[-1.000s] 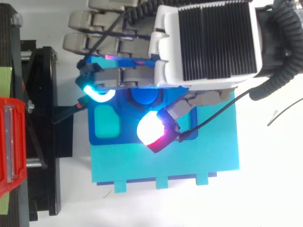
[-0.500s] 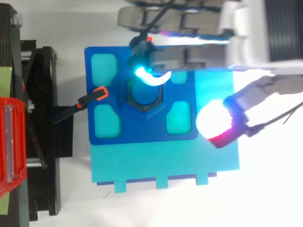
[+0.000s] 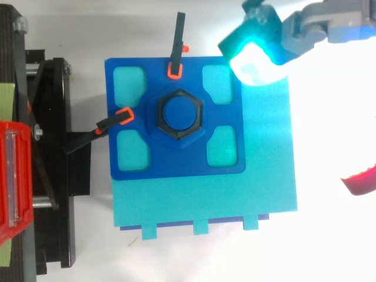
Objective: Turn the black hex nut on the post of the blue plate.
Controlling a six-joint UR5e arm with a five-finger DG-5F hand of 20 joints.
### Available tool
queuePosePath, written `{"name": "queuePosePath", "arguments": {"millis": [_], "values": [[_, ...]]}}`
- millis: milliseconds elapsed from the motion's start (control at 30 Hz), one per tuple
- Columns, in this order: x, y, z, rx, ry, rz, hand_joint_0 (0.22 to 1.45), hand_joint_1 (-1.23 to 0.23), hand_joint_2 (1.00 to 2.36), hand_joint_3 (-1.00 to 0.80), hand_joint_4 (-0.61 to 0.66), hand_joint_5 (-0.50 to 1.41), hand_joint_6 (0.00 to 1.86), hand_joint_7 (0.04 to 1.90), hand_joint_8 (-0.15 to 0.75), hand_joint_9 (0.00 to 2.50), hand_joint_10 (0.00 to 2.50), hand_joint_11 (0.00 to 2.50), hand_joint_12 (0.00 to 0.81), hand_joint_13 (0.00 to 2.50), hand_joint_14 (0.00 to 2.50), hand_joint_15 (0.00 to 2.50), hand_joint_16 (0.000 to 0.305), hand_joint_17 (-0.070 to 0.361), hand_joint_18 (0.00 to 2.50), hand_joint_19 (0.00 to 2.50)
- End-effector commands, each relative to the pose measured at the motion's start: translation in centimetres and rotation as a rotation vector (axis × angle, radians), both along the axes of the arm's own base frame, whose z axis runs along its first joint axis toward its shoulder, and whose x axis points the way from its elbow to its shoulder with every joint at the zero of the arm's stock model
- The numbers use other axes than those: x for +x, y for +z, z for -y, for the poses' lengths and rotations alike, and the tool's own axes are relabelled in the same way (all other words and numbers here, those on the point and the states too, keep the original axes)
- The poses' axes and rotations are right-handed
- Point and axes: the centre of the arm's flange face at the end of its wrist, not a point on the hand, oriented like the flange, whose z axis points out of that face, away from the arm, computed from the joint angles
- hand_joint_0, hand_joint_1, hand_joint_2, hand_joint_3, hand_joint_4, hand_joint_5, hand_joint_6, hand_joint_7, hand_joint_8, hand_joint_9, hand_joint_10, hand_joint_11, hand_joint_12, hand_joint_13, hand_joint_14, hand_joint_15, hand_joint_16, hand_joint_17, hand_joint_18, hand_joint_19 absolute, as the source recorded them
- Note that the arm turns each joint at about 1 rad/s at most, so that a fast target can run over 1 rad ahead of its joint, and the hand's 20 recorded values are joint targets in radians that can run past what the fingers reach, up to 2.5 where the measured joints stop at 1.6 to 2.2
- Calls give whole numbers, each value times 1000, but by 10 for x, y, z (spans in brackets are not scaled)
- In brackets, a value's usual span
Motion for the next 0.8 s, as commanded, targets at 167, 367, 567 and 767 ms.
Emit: {"name": "queuePosePath", "arguments": {"millis": [167,367,567,767], "values": [[-3,-7,1,384,-21,9,436,-441,1000,-500,171,-230,502,715,204,19,0,0,369,29,0,18,59,134,0,63],[1,-5,-6,532,-8,33,444,-448,1000,-500,179,-225,502,719,209,43,0,0,367,21,0,15,58,131,0,80],[1,-5,-5,540,-11,38,450,-445,1000,-500,140,-239,502,714,185,0,0,0,354,0,0,16,57,128,0,67],[1,-4,-5,540,-11,38,437,-418,1000,-500,104,-254,502,709,163,0,0,0,342,0,0,0,58,131,0,50]]}}
